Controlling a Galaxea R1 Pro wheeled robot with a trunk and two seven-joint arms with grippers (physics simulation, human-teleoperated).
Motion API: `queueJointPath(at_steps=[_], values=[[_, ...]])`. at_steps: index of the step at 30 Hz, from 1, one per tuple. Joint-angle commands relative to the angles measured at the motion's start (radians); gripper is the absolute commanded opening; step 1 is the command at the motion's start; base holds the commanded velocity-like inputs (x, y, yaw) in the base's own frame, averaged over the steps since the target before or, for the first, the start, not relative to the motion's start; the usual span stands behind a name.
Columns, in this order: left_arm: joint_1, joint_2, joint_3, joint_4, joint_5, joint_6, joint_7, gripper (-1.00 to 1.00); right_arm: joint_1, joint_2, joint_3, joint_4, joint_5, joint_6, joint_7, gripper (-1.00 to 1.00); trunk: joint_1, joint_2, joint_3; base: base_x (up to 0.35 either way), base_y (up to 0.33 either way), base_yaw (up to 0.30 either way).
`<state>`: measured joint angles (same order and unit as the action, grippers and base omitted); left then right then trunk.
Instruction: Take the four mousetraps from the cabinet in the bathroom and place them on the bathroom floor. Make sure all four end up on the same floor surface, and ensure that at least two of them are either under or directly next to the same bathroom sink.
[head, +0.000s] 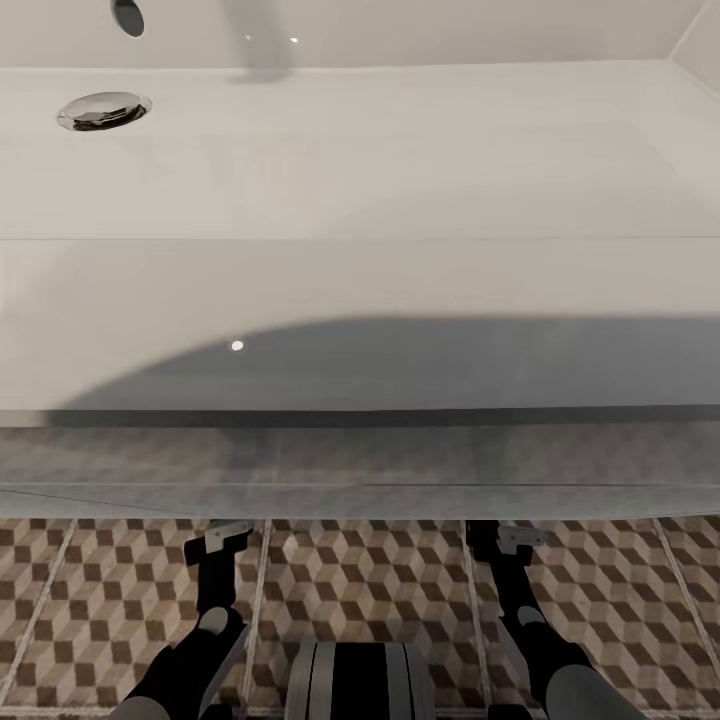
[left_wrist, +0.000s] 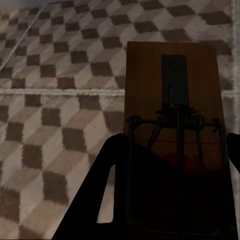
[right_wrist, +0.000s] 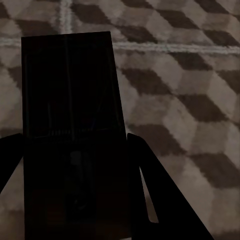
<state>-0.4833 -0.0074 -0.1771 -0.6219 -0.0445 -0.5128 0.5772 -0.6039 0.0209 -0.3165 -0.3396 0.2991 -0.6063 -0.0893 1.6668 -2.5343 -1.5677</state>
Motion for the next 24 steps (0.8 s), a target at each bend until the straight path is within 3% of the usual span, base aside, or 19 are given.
queueJointPath(at_steps=[1,9,14,17,24], values=[[0.0,0.001,-0.004,0.001,-0.006,0.004,0.012,-1.0,-0.001,0.001,-0.004,0.001,0.008,-0.003,-0.003,-1.0,0.0,0.0,0.0,0.0,0.0,0.0],[-0.001,0.009,0.014,0.001,0.002,0.016,-0.028,-1.0,-0.001,0.001,-0.004,0.001,0.008,-0.004,-0.003,-1.0,0.0,0.0,0.0,0.0,0.0,0.0],[-0.001,0.013,0.086,0.002,0.05,0.018,-0.174,-1.0,-0.001,0.001,-0.004,0.001,0.008,-0.004,-0.003,-1.0,0.0,0.0,0.0,0.0,0.0,0.0],[-0.001,0.013,0.116,0.002,0.069,0.02,-0.231,-1.0,-0.001,0.001,-0.004,0.001,0.009,-0.004,-0.003,-1.0,0.0,0.0,0.0,0.0,0.0,0.0],[-0.001,0.014,0.132,0.005,0.078,0.022,-0.266,-1.0,-0.001,0.001,-0.004,0.001,0.009,-0.005,-0.003,-1.0,0.0,0.0,0.0,0.0,0.0,0.0]])
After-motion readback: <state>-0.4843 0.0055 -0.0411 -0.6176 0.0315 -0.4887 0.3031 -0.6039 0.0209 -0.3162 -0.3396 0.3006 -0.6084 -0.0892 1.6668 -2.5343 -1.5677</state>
